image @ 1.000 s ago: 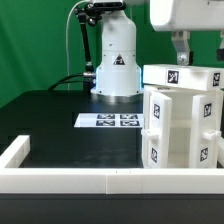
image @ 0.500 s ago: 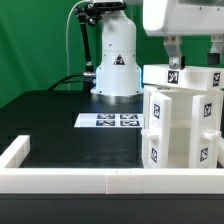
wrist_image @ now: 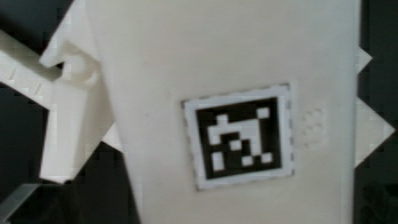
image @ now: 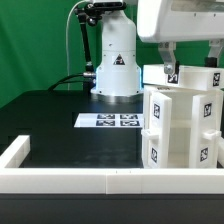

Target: Assemble cabinet

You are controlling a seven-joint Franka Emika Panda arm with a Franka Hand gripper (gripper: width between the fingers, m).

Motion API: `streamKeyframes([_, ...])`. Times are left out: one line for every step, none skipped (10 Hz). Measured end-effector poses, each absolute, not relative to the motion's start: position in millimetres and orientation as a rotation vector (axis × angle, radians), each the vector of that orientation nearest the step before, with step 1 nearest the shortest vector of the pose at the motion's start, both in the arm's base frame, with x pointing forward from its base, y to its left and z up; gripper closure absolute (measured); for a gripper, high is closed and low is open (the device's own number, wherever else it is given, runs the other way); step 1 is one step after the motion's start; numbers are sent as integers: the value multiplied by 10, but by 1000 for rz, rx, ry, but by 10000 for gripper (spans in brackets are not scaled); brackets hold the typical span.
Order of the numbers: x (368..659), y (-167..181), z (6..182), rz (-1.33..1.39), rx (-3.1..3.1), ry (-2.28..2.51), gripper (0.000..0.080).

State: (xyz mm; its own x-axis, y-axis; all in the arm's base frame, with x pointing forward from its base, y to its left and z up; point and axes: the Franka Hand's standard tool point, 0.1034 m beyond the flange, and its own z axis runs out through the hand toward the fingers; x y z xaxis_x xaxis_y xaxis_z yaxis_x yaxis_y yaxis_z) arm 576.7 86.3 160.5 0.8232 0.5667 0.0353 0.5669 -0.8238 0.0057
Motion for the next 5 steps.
streamKeyframes([5762, 869, 1601, -54, -2997, -921, 2])
streamKeyframes([5762, 869, 1601, -54, -2999, -915, 2])
streamKeyframes([5761, 871, 1599, -54, -3003, -900, 2])
streamKeyframes([5761, 873, 1599, -54, -3004, -898, 116])
streamKeyframes([5762, 867, 1599, -53, -3004, -896, 240])
